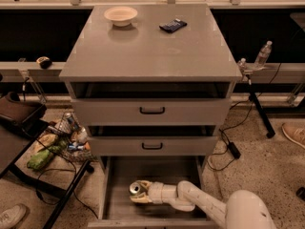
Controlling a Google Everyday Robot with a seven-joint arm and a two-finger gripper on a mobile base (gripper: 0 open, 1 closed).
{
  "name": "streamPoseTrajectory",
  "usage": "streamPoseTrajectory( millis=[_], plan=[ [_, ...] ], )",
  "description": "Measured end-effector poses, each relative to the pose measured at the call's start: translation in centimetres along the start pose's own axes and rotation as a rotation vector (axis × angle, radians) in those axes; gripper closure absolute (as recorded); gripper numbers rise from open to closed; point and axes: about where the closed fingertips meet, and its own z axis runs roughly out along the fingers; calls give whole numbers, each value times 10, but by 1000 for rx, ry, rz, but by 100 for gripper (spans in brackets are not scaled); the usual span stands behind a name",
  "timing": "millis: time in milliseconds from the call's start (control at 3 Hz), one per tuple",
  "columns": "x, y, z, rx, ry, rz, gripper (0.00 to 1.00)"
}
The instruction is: Place green can into bottom drawer
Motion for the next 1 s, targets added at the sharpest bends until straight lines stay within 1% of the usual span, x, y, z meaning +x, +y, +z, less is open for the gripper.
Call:
streamPoseTrajectory(
  millis=[333, 667, 1000],
  plan=[
    [0, 0, 0, 0, 0, 0, 26],
    [0, 0, 0, 0, 0, 0, 0],
    [-2, 2, -1, -1, 5, -5, 0]
  ],
)
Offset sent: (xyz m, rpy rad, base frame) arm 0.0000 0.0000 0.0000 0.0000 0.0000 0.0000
